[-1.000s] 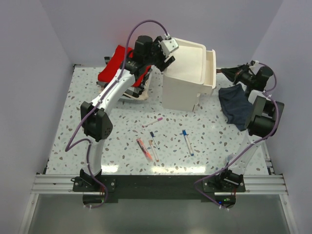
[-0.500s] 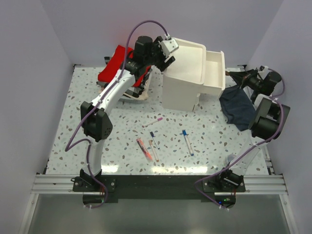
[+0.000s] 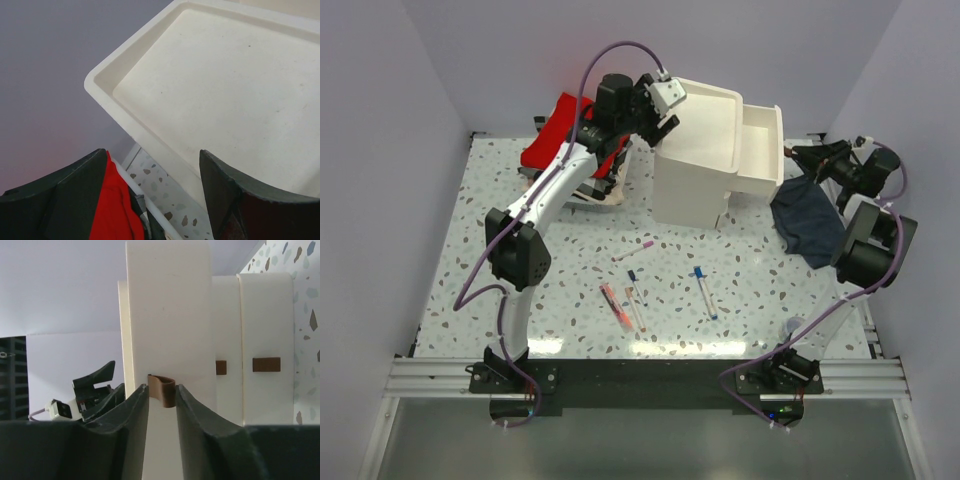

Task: Sort the stationery into containers
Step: Open the drawer in the storage box, then pick up the stationery from the corner of the board.

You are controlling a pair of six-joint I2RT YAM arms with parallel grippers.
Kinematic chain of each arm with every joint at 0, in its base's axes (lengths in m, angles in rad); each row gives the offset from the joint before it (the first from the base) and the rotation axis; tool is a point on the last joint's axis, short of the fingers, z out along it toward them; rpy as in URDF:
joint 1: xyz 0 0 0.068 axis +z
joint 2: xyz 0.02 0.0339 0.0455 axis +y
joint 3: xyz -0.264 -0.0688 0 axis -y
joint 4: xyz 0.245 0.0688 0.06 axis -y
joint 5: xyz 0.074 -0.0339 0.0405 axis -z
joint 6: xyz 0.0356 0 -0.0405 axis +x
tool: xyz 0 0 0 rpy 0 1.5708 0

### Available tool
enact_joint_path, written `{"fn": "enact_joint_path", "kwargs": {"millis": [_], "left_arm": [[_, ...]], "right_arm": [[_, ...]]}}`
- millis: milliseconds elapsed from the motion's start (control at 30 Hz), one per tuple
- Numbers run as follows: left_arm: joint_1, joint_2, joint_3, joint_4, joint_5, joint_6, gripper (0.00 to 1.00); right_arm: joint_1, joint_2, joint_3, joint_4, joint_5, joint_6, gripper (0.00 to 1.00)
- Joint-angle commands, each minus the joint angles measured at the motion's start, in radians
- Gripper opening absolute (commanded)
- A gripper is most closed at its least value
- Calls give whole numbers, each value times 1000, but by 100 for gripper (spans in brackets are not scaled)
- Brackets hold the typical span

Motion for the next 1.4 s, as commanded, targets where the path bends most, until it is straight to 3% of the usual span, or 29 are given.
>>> {"fn": "enact_joint_path", "kwargs": {"millis": [0, 100, 133, 167, 233, 300, 333, 367, 467, 633, 767, 800, 933, 1067, 1167, 1233, 1367], "left_arm": [[8, -50, -1, -2, -41, -11, 80], [7, -87, 14, 24, -60, -14, 82], [7, -98, 17, 29, -76, -16, 82], [7, -110, 17, 33, -85, -14, 83], [7, -151, 13, 38, -112, -13, 84], [7, -211, -11, 47, -131, -8, 86], [7, -233, -25, 56, -157, -5, 86], [8, -256, -41, 73, -171, 3, 87], [10, -355, -126, 101, -269, 41, 91], [89, -634, -490, 128, -418, -45, 95], [210, -890, -737, 106, -390, -112, 98], [237, -924, -815, 102, -372, -111, 98], [329, -1029, -924, 38, -361, -111, 100], [393, -1063, -980, -48, -383, -158, 100], [471, -1064, -1007, -149, -355, -227, 100], [511, -1089, -1044, -146, -331, -247, 100], [539, -1187, -1153, -71, -340, -249, 100]], "right_arm": [[-32, -92, -7, 35, 24, -20, 41], [-38, -132, -47, -35, 52, -78, 46], [-39, -141, -76, -45, 58, -115, 57], [-39, -159, -91, -59, 66, -135, 60], [-39, -179, -127, -104, 99, -237, 61], [-41, -230, -138, -283, 147, -374, 62], [-41, -245, -130, -359, 171, -528, 62], [-39, -274, -125, -526, 243, -610, 61], [-39, -320, -139, -749, 417, -862, 61], [-15, -487, -298, -903, 566, -1095, 59], [117, -688, -398, -1049, 601, -1318, 58], [154, -759, -415, -1086, 595, -1438, 58], [429, -882, -392, -1276, 566, -1700, 58], [577, -854, -280, -1387, 674, -1748, 57], [637, -833, -237, -1419, 828, -1633, 57], [704, -841, -257, -1435, 942, -1547, 58], [818, -854, -352, -1448, 1085, -1556, 58]]}}
